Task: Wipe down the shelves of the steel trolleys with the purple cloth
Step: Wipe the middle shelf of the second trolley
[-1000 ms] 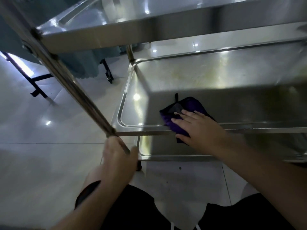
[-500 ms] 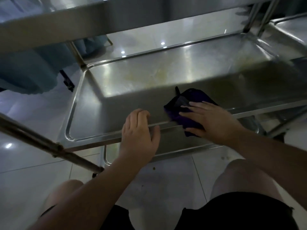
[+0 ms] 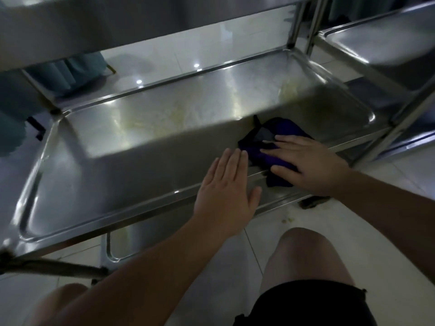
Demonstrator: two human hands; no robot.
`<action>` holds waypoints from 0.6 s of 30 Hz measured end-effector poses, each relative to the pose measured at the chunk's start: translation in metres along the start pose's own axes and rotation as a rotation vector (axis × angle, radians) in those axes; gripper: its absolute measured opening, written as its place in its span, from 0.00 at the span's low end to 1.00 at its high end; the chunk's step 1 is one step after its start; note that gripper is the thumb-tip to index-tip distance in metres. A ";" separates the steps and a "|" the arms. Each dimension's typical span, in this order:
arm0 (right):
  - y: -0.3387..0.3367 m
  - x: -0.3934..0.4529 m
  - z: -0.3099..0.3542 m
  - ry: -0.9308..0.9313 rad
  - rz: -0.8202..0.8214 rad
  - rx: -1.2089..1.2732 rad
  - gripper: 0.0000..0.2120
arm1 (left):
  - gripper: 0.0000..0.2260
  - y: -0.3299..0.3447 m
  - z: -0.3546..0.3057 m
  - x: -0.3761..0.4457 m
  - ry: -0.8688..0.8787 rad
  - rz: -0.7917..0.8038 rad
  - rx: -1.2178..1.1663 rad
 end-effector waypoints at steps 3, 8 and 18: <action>-0.004 -0.003 -0.006 0.074 0.028 0.006 0.31 | 0.37 0.011 -0.009 0.017 0.000 0.055 0.037; -0.013 -0.017 -0.050 0.213 0.044 0.010 0.32 | 0.40 0.018 -0.002 0.018 0.005 0.067 0.073; -0.037 -0.025 -0.139 0.576 0.217 -0.053 0.38 | 0.43 0.011 -0.003 0.016 0.018 0.107 0.066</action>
Point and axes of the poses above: each hand's wrist, its own x-axis towards the middle knuckle, its own y-axis out of the palm, z = x × y, the point moved 1 cm from there along x, towards the middle knuckle, and after that the axes turned 3 degrees about z, right-handed, at the moved point
